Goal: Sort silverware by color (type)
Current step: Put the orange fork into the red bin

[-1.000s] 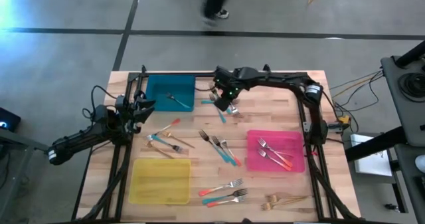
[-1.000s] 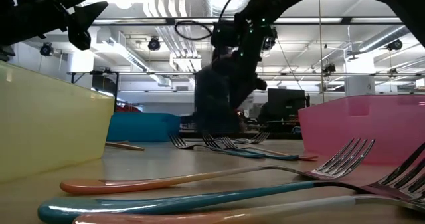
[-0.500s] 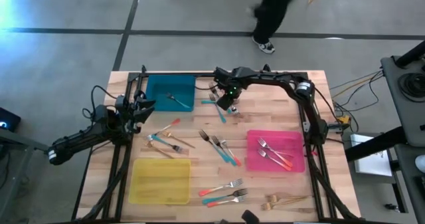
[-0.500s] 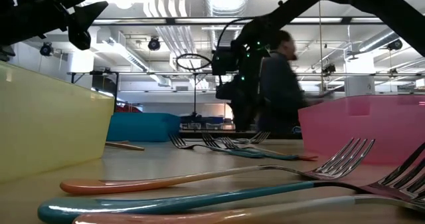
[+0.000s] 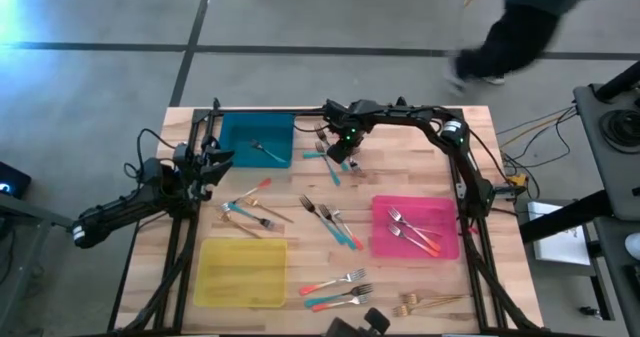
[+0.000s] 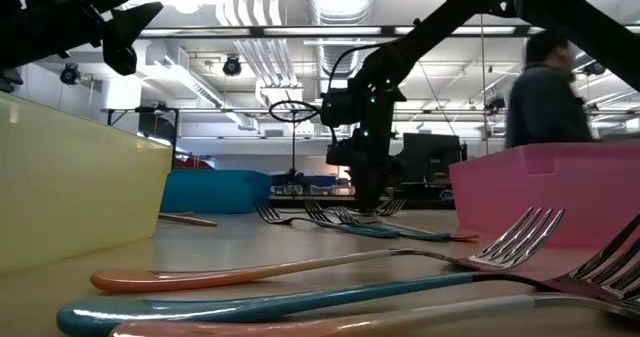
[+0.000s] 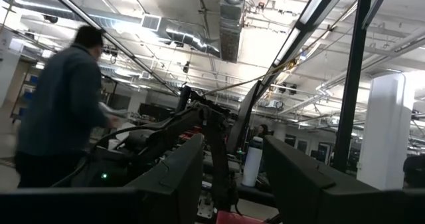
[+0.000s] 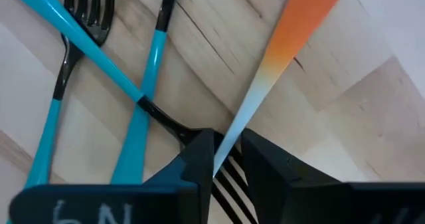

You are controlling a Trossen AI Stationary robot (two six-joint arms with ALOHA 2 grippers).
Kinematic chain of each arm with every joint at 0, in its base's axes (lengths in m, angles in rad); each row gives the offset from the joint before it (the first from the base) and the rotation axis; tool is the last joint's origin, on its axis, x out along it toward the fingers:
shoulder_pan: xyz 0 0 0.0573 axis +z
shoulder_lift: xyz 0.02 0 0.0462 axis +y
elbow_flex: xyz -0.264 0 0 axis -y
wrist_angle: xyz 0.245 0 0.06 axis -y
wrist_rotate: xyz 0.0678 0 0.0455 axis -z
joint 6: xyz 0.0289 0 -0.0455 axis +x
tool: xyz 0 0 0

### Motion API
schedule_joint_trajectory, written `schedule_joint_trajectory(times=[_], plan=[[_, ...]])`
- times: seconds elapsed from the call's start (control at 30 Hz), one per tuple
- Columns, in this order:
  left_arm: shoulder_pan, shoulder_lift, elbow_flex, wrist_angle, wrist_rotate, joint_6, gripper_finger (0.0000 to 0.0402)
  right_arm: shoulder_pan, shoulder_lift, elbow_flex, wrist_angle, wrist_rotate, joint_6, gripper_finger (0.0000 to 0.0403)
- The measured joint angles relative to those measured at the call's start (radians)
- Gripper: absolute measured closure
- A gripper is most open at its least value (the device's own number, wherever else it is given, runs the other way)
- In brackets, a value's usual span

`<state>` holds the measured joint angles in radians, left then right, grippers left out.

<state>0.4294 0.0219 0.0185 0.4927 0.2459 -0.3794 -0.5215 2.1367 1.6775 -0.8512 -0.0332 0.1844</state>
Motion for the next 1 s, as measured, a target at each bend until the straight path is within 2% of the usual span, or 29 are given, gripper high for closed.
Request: schedule_joint_trajectory(times=[0.23, 0.43, 0.9, 1.0], plan=[[0.0, 0.0, 0.0, 0.0, 0.0, 0.0, 0.026, -0.002, 0.012, 0.0, 0.003, 0.0, -0.013, 0.0342], [0.0, 0.0, 0.0, 0.0, 0.0, 0.0, 0.026, -0.002, 0.007, -0.001, 0.007, 0.002, -0.013, 0.0387], [0.0, 0.0, 0.0, 0.0, 0.0, 0.0, 0.026, -0.002, -0.115, -0.007, -0.018, 0.005, 0.001, 0.0393], [0.0, 0.0, 0.0, 0.0, 0.0, 0.0, 0.026, 0.003, -0.149, -0.007, -0.069, -0.017, 0.012, 0.0393]])
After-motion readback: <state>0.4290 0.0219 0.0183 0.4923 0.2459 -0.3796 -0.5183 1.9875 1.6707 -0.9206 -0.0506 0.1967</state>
